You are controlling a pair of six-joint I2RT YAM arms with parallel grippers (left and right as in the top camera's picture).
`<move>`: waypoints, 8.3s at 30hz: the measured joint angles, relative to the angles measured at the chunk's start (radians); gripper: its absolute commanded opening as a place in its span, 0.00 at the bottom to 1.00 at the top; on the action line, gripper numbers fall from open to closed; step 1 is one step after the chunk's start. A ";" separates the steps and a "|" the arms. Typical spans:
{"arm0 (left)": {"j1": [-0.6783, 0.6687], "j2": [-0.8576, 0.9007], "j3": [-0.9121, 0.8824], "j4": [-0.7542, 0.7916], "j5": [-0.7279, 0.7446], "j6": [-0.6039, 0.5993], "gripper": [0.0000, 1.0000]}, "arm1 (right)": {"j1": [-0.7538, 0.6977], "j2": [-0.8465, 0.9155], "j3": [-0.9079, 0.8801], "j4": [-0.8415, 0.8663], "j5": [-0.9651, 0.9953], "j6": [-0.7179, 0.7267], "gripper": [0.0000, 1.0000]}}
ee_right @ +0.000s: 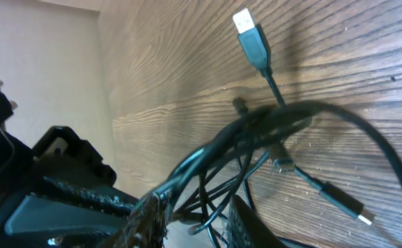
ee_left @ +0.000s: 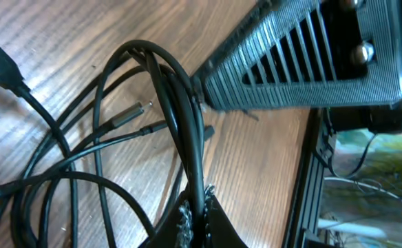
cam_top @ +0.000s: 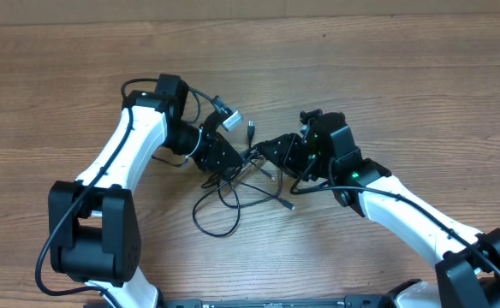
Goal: Untangle cables
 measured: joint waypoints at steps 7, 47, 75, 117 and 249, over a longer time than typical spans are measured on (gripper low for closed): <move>0.000 0.000 0.000 0.021 0.000 -0.039 0.04 | 0.027 0.000 0.000 0.008 0.053 0.004 0.28; 0.000 0.000 0.000 0.020 -0.032 -0.047 0.04 | 0.085 0.033 0.000 0.013 0.195 0.007 0.17; 0.000 0.000 0.000 0.024 -0.032 -0.055 0.04 | 0.138 0.168 0.000 0.151 0.325 0.010 0.14; -0.197 0.000 0.000 0.085 -0.438 -0.446 0.57 | -0.446 -0.132 0.000 -0.423 0.049 -0.361 0.04; -0.111 0.014 0.110 0.320 -0.286 -1.089 0.04 | -0.199 -0.022 0.000 -0.190 -0.210 -0.443 0.54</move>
